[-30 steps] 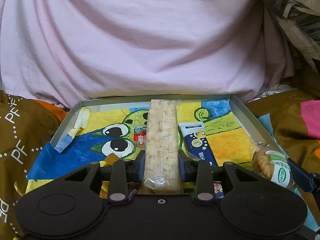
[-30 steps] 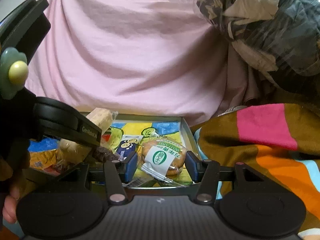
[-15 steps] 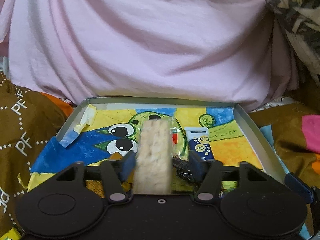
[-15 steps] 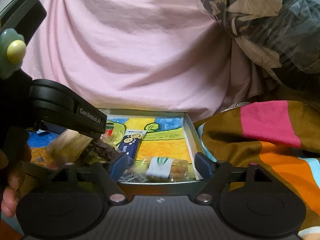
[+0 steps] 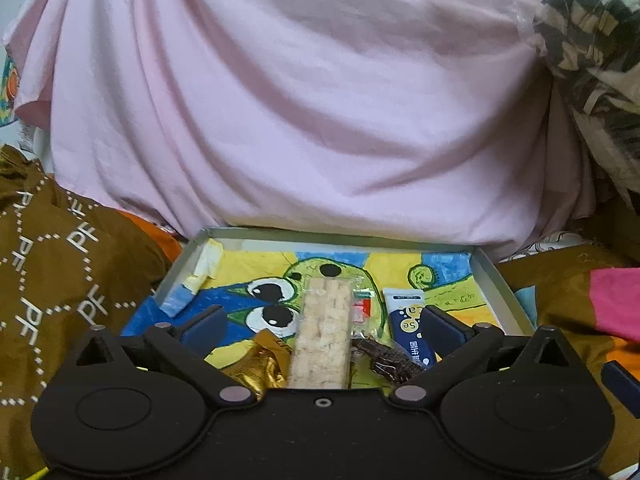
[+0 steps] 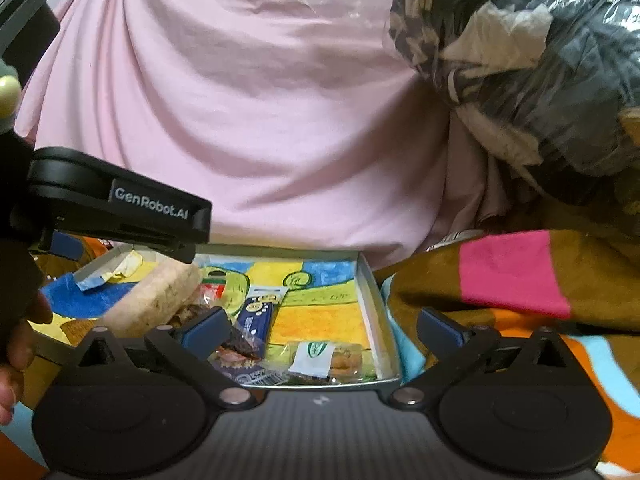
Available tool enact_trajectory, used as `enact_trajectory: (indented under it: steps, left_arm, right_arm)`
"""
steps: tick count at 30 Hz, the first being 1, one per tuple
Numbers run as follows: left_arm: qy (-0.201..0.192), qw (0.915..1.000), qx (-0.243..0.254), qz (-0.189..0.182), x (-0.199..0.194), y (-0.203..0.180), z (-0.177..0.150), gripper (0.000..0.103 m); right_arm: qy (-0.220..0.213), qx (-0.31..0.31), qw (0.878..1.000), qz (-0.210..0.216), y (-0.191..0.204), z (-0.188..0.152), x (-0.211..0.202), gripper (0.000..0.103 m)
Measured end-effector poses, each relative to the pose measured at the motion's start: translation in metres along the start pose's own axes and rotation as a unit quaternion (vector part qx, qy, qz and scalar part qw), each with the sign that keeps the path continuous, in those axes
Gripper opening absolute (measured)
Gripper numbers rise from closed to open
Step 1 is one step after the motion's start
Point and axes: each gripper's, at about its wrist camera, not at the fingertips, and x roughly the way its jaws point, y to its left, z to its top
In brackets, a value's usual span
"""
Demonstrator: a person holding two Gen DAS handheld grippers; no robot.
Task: Organize snacks
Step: 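Open left gripper dropping rice cracker bar in tray while right releases bun, then move both tools back over the remaining snacks on the quilt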
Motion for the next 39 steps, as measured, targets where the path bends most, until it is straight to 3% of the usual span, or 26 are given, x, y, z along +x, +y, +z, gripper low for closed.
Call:
enact_trajectory:
  steps: [13,23,31,39]
  left_arm:
    - [-0.015,0.9995,-0.027,0.001,-0.059,0.031,0.01,0.102]
    - [-0.018,0.9995,-0.023,0.007,-0.111,0.06,-0.005,0.102]
    - [-0.005,0.9999,-0.003,-0.008,-0.149,0.08,-0.027,0.102]
    - [0.026,0.9994,0.016,-0.015,-0.179,0.106,-0.059,0.102]
  right_arm:
    - [-0.018,0.012,1.0,0.002,-0.005,0.025,-0.058,0.103]
    - [-0.003,0.015,1.0,-0.018,-0.007,0.03,-0.109,0.103]
    - [0.05,0.047,0.998,0.005,-0.005,0.02,-0.146,0.103]
    - [0.088,0.024,0.995,0.039,0.018,0.007,-0.177,0.103]
